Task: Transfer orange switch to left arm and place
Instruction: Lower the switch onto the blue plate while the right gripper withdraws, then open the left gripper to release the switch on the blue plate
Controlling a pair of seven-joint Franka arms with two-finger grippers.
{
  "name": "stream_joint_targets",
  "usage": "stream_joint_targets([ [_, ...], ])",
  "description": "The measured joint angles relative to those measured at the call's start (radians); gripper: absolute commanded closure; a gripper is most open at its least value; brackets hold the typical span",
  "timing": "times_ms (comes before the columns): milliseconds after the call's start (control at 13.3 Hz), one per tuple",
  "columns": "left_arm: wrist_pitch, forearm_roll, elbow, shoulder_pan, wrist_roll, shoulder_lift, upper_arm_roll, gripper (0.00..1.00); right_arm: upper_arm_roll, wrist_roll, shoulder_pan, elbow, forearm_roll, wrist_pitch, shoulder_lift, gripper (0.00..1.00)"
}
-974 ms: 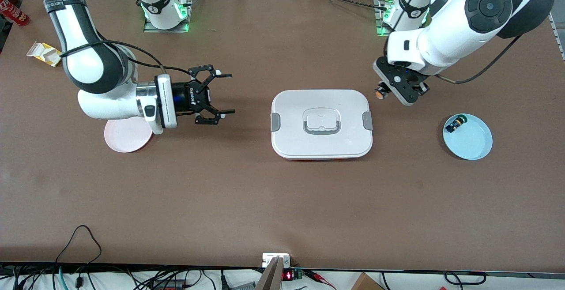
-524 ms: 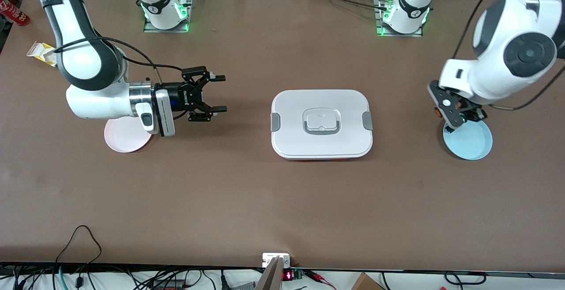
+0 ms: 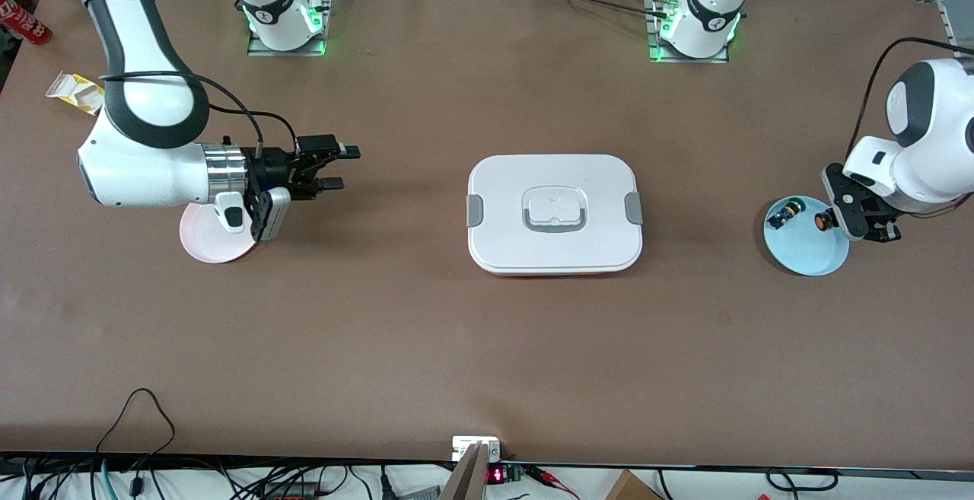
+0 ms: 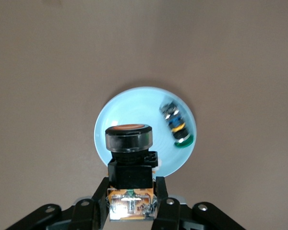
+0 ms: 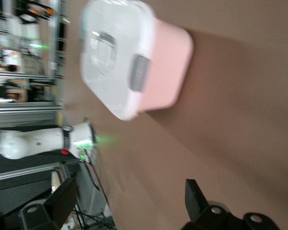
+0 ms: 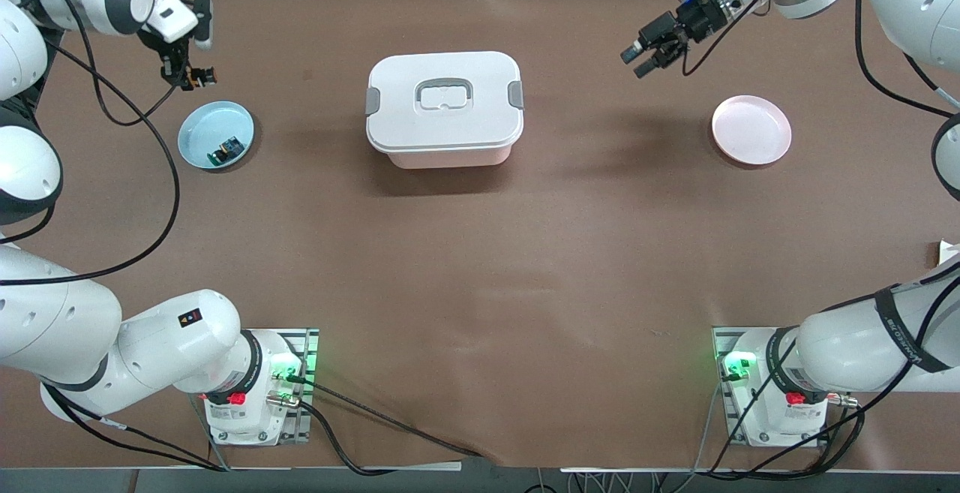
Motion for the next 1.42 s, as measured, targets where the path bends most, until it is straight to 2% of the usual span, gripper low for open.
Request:
stream_joint_targets([
  [225,0.148,0.081,-0.012,0.043,0.021,0.105,0.000,0.87,-0.009,0.231,-0.001,0.000,-0.214,-0.014,-0.008,0.00],
  [449,0.276,0.143,-0.011,0.061,0.021,0.194,0.000,0.87,-0.010,0.496,0.001,0.022,-0.452,-0.082,-0.013,0.00],
  [749,0.321,0.159,-0.010,0.074,0.023,0.253,0.000,0.89,-0.011,0.613,0.003,0.079,-0.710,-0.184,-0.039,0.00],
  [1199,0.333,0.201,-0.010,0.105,0.023,0.294,0.000,0.87,-0.050,0.647,0.002,0.298,-0.955,-0.334,-0.086,0.00],
  [1273,0.342,0.207,-0.010,0.111,0.023,0.302,0.000,0.85,-0.078,0.647,0.008,0.322,-0.967,-0.336,-0.094,0.00],
  [1423,0.371,0.221,-0.010,0.130,0.023,0.321,0.000,0.84,-0.178,0.646,0.055,0.352,-0.967,-0.334,-0.101,0.00],
])
